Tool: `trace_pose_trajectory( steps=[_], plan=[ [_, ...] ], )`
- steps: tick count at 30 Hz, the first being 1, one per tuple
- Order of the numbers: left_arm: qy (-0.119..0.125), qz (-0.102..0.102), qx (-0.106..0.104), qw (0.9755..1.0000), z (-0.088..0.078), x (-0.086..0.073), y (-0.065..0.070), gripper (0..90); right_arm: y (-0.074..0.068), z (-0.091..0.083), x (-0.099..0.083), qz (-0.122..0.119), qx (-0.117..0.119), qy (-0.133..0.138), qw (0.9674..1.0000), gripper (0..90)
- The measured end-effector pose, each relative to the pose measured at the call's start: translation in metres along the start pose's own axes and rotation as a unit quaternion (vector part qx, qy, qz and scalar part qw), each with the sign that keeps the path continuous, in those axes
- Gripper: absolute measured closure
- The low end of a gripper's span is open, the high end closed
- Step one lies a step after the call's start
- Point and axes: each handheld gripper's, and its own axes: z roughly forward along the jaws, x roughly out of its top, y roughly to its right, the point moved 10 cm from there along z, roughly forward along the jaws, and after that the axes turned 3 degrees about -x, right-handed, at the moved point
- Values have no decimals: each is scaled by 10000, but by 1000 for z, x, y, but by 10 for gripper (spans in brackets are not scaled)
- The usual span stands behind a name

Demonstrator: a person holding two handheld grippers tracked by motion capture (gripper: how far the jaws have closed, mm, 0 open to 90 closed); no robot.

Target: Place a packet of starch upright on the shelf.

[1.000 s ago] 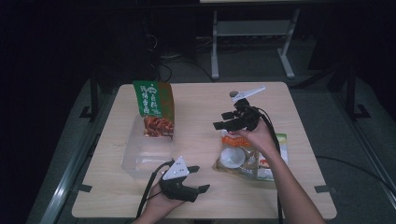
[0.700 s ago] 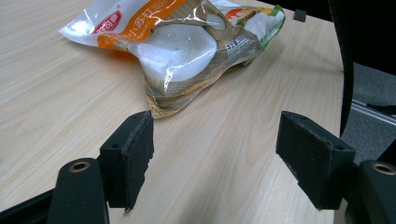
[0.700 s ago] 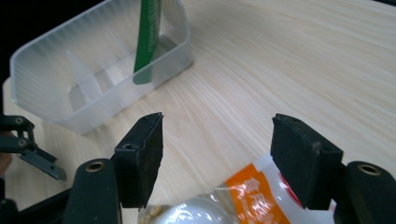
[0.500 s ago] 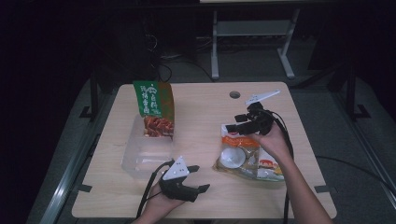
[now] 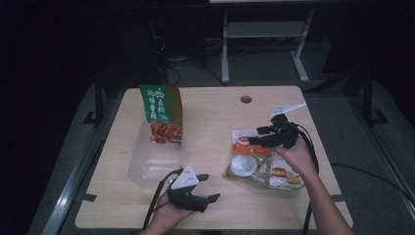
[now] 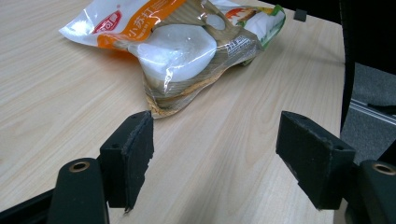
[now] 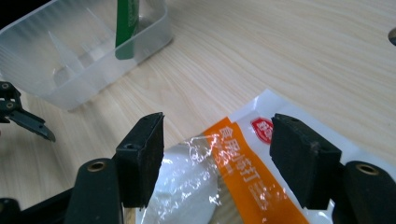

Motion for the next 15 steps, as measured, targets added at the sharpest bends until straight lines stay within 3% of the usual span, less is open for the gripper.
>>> trace_pose_trajectory(
  steps=[4,7,15],
  plan=[
    [0,-23,-3,10000,1,0,1,277,4,-2,-11,121,-63,-147,9998,345],
    [21,-17,-2,10000,1,0,1,277,8,-4,-19,88,-115,-142,9998,351],
    [-1,-26,-6,10000,2,-1,0,277,20,-11,-38,331,-276,-205,9989,347]
  ],
)
